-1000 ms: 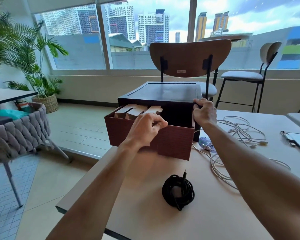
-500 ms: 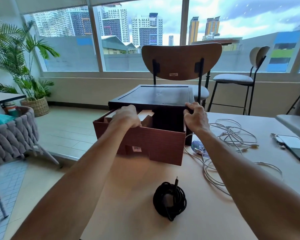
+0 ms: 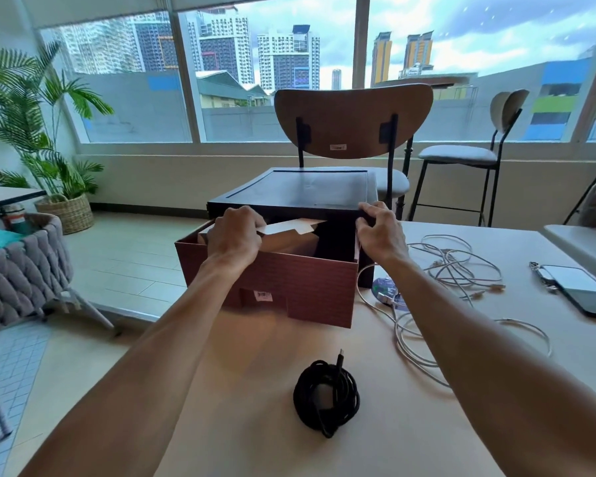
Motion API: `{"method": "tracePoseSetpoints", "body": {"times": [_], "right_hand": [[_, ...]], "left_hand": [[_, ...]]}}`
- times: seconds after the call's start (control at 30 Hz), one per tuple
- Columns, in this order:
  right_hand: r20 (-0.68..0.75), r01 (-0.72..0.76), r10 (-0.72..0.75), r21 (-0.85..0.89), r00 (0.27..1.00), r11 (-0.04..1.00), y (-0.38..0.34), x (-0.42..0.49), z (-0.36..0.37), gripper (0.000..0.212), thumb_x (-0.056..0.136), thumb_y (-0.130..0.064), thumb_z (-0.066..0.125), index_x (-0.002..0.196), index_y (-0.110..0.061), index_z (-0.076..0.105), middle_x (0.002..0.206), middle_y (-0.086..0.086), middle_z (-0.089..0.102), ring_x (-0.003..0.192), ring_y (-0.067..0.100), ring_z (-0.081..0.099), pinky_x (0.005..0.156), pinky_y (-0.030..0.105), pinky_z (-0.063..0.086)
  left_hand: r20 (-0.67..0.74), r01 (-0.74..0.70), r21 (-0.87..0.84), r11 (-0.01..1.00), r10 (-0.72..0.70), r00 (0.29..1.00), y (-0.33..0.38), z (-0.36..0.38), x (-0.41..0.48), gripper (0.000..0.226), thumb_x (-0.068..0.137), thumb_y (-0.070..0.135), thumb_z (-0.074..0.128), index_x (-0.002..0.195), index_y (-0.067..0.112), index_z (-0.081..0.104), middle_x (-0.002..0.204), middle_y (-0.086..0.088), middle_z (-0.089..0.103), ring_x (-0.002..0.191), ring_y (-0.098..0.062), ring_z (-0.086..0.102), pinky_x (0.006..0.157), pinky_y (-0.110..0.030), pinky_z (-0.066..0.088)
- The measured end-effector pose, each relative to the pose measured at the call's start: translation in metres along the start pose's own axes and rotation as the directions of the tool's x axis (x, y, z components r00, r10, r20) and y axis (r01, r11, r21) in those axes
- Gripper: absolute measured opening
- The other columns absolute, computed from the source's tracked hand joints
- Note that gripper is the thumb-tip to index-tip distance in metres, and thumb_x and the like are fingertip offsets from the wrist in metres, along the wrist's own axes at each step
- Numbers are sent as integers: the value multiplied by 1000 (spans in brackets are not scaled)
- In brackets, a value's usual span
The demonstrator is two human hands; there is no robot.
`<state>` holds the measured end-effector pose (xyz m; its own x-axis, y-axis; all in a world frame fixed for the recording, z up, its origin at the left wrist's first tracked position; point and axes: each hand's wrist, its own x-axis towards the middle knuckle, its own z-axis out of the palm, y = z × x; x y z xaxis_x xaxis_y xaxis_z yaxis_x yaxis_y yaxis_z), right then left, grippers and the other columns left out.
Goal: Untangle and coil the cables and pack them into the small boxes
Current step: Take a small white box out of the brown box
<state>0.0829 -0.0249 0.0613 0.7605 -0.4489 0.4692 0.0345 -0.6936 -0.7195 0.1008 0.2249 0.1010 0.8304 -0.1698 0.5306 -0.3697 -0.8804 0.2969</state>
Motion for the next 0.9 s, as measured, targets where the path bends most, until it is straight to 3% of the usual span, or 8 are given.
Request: {"method": "tracePoseSetpoints", "body": {"times": [0.1,0.2,0.27,0.5,0.63,0.73,0.8,0.9], "right_hand": [[14,7,-6,-17,1000,1000,1,1,-1,44,97,-26,51,141,-23,53,146,-8,46,125,23,53,101,45,46],[38,-2,2,0,999,1000,1,2,-2,43,99,-26,44,141,-23,53,143,-5,48,125,24,52,102,46,44],[74,-26,24,35,997,999,0,4,-3,45,98,-28,40,140,-23,54,146,-3,47,130,24,49,108,47,40],[320,-74,9,190,947,979,-5,-3,-38,57,97,-39,58,148,-20,43,159,5,32,145,21,30,120,44,26],[121,115,-194,474,973,873,-34,-35,-56,74,95,-32,64,152,-24,18,159,15,26,140,25,36,107,38,38],[34,281,-360,559,932,780,-58,-50,-69,54,95,-12,63,129,-18,21,133,15,54,110,8,63,88,35,57],[-20,297,-345,553,938,778,-66,-57,-78,47,94,-5,62,118,-16,24,118,12,59,90,5,68,70,24,58],[2,259,-311,549,951,795,-65,-71,-88,45,92,-9,66,111,-21,27,123,15,58,96,17,67,69,27,59]], "left_hand": [[0,-67,-38,997,67,998,2,-3,-7,45,84,-7,54,100,27,79,107,-1,74,101,-31,67,70,-34,45],[-57,-95,-126,988,88,994,3,-8,-9,48,84,-6,53,109,27,77,115,1,73,110,-26,65,86,-37,52],[-123,-98,-220,971,72,990,-1,-9,-6,43,82,-6,56,107,23,77,112,-1,75,111,-24,66,95,-36,52],[-251,-87,-450,889,-33,967,-6,-22,2,22,84,13,76,105,15,77,111,-6,75,109,-23,68,96,-37,52],[-299,-172,-523,835,10,954,7,-37,4,21,88,19,72,108,14,76,109,-2,75,104,-20,68,93,-39,54],[-340,-263,-571,777,68,938,27,-54,0,17,92,24,67,104,16,76,93,4,74,88,-12,68,78,-30,55],[-374,-297,-621,726,58,925,36,-64,-4,12,91,25,67,96,18,76,83,10,71,80,-5,65,75,-25,52],[-396,-282,-702,654,-28,918,36,-66,-13,11,90,24,68,98,16,71,88,5,71,82,-6,67,73,-20,54]]}}
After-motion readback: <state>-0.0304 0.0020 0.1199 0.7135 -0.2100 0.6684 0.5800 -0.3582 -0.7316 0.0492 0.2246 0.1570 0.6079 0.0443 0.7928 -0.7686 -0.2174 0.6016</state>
